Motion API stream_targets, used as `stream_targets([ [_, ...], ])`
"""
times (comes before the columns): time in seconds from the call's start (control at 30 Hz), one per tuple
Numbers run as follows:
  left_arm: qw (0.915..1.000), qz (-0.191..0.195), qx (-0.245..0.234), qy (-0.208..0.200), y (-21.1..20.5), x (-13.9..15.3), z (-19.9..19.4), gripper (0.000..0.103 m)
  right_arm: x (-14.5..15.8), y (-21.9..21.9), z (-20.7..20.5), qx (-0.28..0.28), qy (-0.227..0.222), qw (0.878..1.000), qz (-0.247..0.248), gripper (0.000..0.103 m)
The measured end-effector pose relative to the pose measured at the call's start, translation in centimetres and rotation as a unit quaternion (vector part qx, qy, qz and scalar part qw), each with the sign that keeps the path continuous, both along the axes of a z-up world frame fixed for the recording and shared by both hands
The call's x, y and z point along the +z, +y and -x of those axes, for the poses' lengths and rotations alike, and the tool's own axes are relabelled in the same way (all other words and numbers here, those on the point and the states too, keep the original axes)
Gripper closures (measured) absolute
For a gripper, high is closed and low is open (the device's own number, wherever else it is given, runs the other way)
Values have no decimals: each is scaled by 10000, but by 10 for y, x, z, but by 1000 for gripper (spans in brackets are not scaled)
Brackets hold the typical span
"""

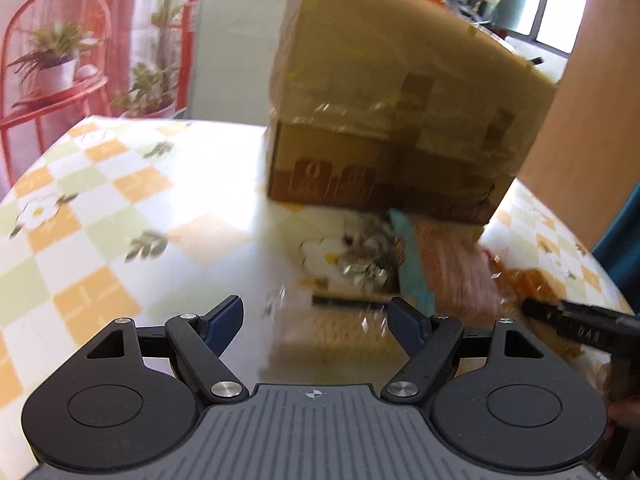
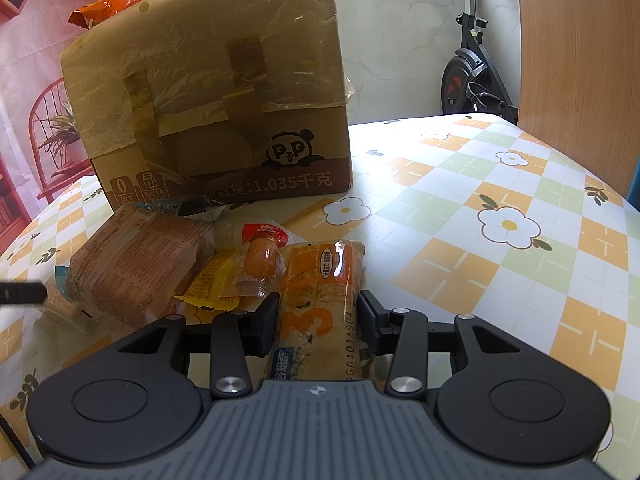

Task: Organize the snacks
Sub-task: 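Close left gripper on white cracker pack while right grips orange-printed bar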

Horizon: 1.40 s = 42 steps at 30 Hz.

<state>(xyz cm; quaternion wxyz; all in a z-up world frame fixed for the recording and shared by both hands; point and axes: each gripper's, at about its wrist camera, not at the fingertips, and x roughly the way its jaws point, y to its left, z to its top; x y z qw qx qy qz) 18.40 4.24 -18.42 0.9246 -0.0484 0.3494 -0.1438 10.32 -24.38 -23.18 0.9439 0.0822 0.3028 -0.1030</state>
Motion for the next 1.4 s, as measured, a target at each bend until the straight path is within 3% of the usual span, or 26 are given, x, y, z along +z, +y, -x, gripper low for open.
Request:
stream_targets([
  [0.17,9978,-175,-628,-116,-16,3,-32,25,0,-1,0,0,4,10000,7,58],
  [0.33,9943,0,-1028,266,-20,-8,-55,26,0,0,0,5,9,10000,12,58],
  [0.53,9934,216,-1034,435,-5,-13,-44,26,-1,-1,0,8,11,10000,21,58],
  [0.83,9845,-142,-1651,573,-7,-23,-10,26,-1,-1,0,12,22,10000,48,58],
  [1.1,9815,-1087,-1575,77,-31,-30,11,32,-1,-2,0,24,37,10000,88,58],
  [1.23,9843,-1048,-1421,-50,-30,-30,18,38,-1,-1,0,25,35,10000,83,58],
  [1.4,9911,-1039,-824,-130,-20,-28,21,42,-1,-1,0,26,34,10000,80,58],
])
